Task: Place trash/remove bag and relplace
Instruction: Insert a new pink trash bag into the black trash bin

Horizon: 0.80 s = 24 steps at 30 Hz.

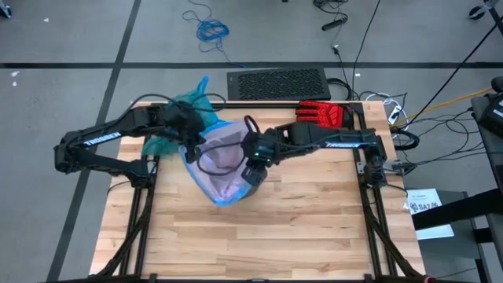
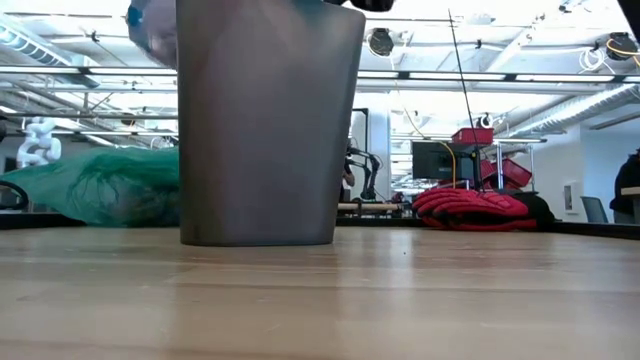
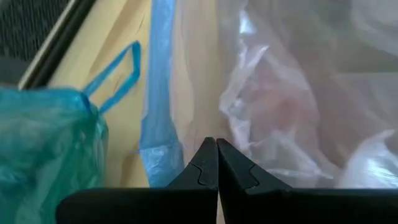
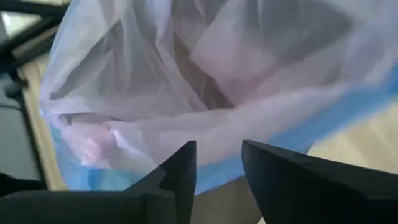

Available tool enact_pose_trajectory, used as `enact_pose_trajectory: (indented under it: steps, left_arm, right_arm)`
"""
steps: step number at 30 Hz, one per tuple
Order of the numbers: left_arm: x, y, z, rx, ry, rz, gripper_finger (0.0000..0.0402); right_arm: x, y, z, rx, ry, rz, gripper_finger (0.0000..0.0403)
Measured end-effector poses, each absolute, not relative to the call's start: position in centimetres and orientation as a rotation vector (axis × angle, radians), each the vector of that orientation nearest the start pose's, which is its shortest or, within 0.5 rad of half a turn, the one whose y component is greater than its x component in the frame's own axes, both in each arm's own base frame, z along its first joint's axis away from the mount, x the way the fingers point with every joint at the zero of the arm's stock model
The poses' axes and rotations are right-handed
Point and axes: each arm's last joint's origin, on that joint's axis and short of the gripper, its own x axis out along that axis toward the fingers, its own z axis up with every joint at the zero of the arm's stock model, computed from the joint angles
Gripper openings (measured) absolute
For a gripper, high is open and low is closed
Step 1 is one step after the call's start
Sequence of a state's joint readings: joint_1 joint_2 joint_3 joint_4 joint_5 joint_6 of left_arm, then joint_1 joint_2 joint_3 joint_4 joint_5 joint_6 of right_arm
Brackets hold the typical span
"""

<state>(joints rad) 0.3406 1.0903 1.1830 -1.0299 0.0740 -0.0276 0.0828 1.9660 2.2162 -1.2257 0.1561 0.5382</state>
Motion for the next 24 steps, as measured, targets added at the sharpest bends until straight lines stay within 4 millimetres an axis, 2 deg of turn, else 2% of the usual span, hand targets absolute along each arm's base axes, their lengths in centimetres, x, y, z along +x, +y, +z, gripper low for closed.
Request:
enact_pose_trajectory:
  steps: [4, 9, 13, 16, 19, 24]
  left_arm:
    - [18.1, 6.3, 33.4, -0.246, 0.940, 0.276, 0.0000]
    - [18.0, 6.3, 33.6, -0.264, 0.915, 0.287, 0.0000]
    - [18.2, 6.4, 33.8, -0.258, 0.891, 0.288, 0.0000]
    - [18.2, 6.4, 33.8, -0.257, 0.889, 0.287, 0.0000]
    - [18.3, 6.4, 33.8, -0.256, 0.881, 0.287, 0.0000]
    - [18.3, 6.4, 33.8, -0.255, 0.879, 0.287, 0.0000]
  right_arm:
    - [39.3, 2.4, 39.3, 0.535, 0.893, -0.375, 0.0127]
    - [38.6, 2.7, 40.1, 0.740, 0.833, -0.463, 0.0168]
    - [39.8, 2.9, 38.6, 0.787, 0.849, -0.524, 0.0191]
    - [40.4, 2.9, 37.7, 0.831, 0.852, -0.578, 0.0194]
    - [40.4, 3.0, 37.2, 0.843, 0.848, -0.655, 0.0175]
    - [39.9, 3.7, 37.5, 0.827, 0.806, -0.712, 0.0095]
